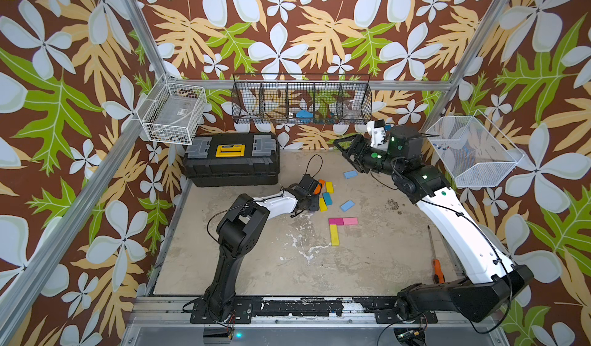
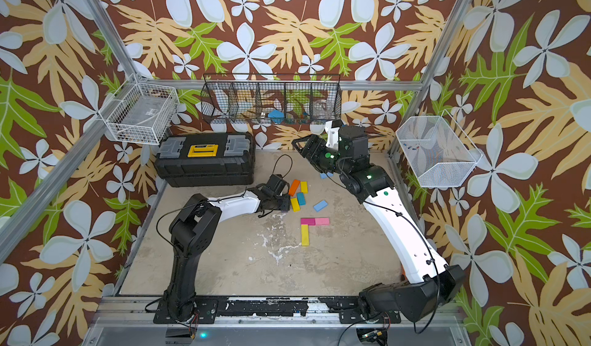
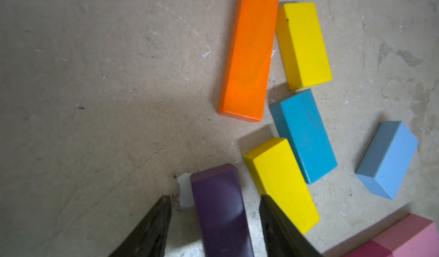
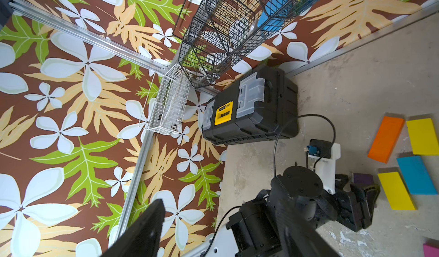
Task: Assemble the letter c with building blocks
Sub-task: Pick up the building block from the center of the board.
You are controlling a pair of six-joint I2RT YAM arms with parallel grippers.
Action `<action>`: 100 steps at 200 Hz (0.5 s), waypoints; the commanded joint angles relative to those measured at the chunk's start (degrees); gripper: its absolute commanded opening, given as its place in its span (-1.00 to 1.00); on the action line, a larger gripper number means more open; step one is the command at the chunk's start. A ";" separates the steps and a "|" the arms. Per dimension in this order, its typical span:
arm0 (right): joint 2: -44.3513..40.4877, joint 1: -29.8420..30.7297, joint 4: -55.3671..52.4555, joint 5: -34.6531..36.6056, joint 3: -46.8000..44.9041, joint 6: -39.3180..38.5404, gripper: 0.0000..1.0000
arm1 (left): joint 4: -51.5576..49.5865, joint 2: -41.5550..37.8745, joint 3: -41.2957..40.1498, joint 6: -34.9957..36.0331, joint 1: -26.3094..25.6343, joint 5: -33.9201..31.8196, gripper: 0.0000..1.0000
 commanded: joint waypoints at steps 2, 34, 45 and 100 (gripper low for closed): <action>0.56 -0.79 0.44 -0.82 0.35 0.73 0.51 | -1.27 0.47 0.53 -0.34 -0.30 1.01 0.13; -0.69 -3.61 -1.74 -0.23 -1.44 -0.87 0.51 | -1.39 0.69 0.53 -0.14 -0.65 1.11 -0.07; -1.57 -4.40 -2.19 -0.10 -3.45 -0.88 0.51 | -1.65 1.08 0.64 0.18 -0.78 0.97 -0.13; -6.28 -5.13 -4.72 3.93 -14.25 -2.44 0.51 | -3.57 1.60 0.41 2.40 -1.71 -3.01 -0.41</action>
